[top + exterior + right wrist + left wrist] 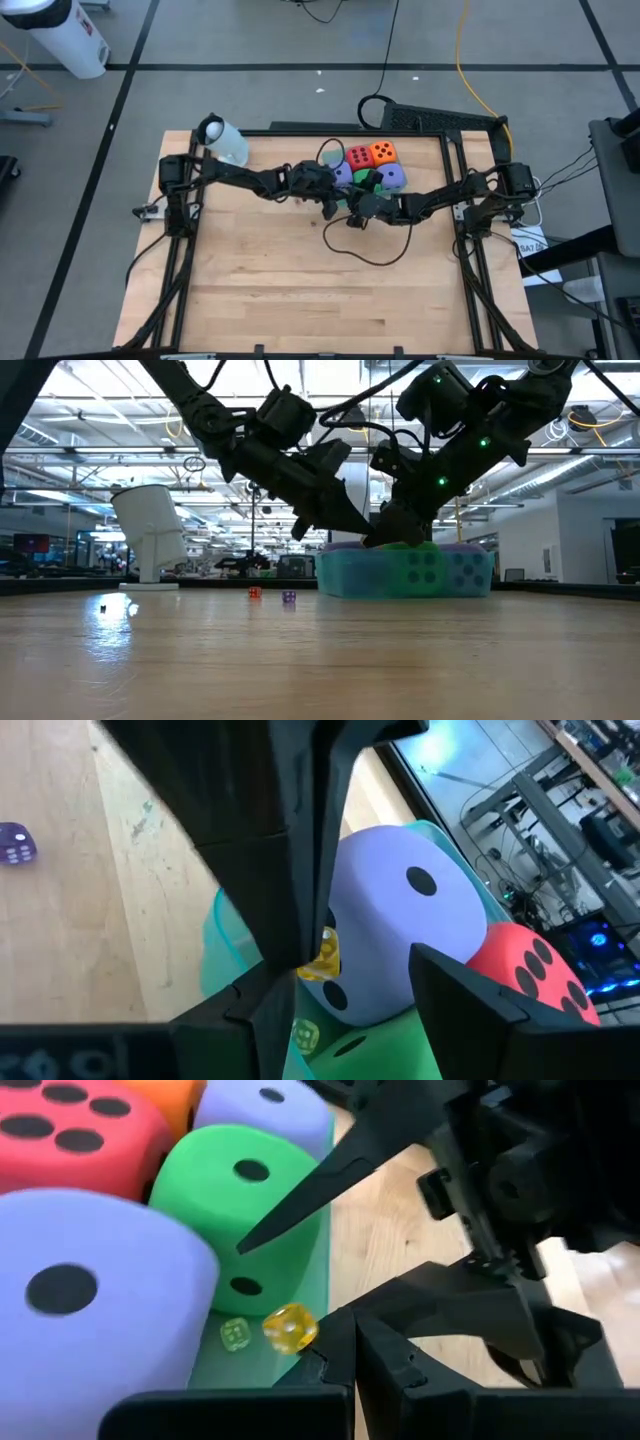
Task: Pick & Place Dice
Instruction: Put the small yellow dice into the bin, then put the small violet dice into the bin
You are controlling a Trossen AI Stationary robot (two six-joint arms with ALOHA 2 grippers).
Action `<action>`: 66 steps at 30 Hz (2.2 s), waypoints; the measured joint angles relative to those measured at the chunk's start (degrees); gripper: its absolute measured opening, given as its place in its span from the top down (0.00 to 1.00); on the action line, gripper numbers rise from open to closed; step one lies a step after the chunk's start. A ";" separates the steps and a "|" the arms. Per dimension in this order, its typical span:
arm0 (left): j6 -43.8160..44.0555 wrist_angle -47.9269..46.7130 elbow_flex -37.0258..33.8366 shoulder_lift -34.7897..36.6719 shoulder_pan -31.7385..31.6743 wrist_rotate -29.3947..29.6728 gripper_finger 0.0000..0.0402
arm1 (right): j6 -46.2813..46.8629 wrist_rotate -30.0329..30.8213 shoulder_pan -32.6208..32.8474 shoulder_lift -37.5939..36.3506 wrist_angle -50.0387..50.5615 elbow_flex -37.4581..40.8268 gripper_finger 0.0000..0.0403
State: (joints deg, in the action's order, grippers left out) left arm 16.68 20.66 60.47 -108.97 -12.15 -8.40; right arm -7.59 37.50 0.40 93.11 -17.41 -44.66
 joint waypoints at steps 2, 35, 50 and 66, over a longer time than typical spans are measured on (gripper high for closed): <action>0.37 -0.93 0.00 0.00 -0.79 -1.12 1.00 | -0.87 0.00 0.08 0.01 -0.16 0.00 0.54; -24.01 -10.15 -31.79 50.39 1.87 11.51 1.00 | 11.99 -15.54 1.58 -4.80 -4.52 -0.13 0.54; -26.48 -13.33 -40.92 65.63 -3.67 21.27 0.98 | 11.33 -13.33 8.61 11.40 -23.09 -2.08 0.53; -25.42 -12.81 -40.92 65.48 -3.90 18.76 0.95 | 12.30 -12.22 5.86 26.09 -19.28 -13.33 0.54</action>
State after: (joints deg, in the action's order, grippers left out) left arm -8.74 7.85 19.55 -43.48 -16.05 10.37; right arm 4.71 25.27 6.27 119.20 -36.70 -58.00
